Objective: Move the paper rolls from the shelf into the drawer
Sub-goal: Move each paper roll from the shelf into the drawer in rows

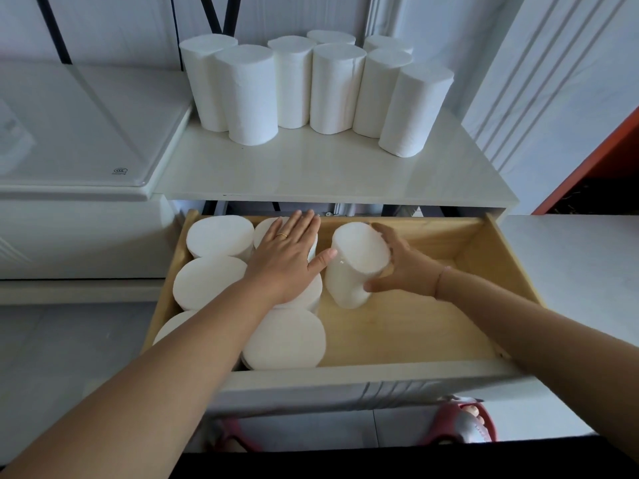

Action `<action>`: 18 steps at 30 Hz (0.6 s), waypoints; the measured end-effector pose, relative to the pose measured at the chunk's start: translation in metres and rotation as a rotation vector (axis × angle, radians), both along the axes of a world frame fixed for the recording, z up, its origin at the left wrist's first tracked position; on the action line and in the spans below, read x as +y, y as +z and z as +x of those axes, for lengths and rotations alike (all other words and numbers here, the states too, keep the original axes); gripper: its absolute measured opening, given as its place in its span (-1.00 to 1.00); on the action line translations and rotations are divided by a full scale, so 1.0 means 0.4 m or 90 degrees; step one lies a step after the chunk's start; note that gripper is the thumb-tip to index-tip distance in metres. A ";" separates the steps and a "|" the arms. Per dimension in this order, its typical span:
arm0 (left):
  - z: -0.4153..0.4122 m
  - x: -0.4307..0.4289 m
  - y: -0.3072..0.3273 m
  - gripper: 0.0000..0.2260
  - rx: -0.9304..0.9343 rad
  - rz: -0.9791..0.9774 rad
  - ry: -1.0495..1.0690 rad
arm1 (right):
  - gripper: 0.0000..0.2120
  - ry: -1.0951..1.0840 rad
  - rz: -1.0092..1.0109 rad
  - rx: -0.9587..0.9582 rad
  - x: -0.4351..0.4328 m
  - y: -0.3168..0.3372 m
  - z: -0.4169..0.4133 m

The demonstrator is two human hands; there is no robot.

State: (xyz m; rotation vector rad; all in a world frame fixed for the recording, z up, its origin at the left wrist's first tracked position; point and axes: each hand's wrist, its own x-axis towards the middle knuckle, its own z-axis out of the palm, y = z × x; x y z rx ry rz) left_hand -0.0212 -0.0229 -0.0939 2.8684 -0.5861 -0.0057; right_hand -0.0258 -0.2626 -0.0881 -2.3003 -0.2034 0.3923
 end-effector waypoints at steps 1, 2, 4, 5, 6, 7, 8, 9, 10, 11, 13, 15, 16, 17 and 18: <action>0.001 0.000 -0.001 -0.20 -0.001 0.001 -0.001 | 0.08 0.016 0.003 -0.003 -0.008 0.021 0.007; 0.002 -0.001 -0.002 -0.19 -0.002 0.002 -0.002 | 0.05 0.023 0.027 -0.003 -0.013 0.041 0.014; 0.003 -0.003 -0.002 -0.18 -0.004 0.006 -0.003 | -0.05 0.003 0.120 0.014 -0.010 0.070 0.027; 0.004 -0.003 -0.002 -0.18 -0.007 0.007 -0.002 | -0.10 -0.009 0.162 0.027 -0.003 0.075 0.034; 0.005 -0.003 -0.002 -0.18 -0.010 0.007 -0.001 | -0.13 -0.009 0.181 0.036 0.006 0.077 0.039; 0.005 -0.002 -0.002 -0.18 -0.012 0.008 0.001 | -0.15 0.007 0.174 0.040 0.016 0.075 0.042; 0.005 -0.001 -0.002 -0.18 -0.012 0.007 0.001 | -0.16 0.034 0.151 0.042 0.024 0.070 0.045; 0.004 0.000 -0.002 -0.19 -0.010 0.007 0.001 | -0.18 0.060 0.121 0.041 0.031 0.066 0.047; 0.003 0.000 -0.002 -0.19 -0.007 0.006 0.001 | -0.19 0.080 0.089 0.036 0.035 0.062 0.048; 0.002 0.000 -0.002 -0.20 -0.005 0.005 0.000 | -0.21 0.092 0.060 0.025 0.036 0.060 0.049; 0.003 0.000 -0.001 -0.20 -0.004 0.005 -0.002 | -0.25 0.092 0.012 -0.007 0.038 0.060 0.049; 0.004 0.000 0.000 -0.20 -0.004 0.004 -0.002 | -0.26 0.057 -0.032 -0.031 0.040 0.061 0.043; 0.004 0.000 0.000 -0.20 -0.005 0.004 -0.002 | -0.27 0.028 -0.057 -0.038 0.041 0.059 0.036; 0.004 0.000 -0.001 -0.20 -0.006 0.004 -0.002 | -0.27 -0.006 -0.083 -0.045 0.042 0.058 0.027; 0.004 0.000 -0.001 -0.20 -0.006 0.004 -0.002 | -0.26 -0.044 -0.106 -0.051 0.044 0.055 0.016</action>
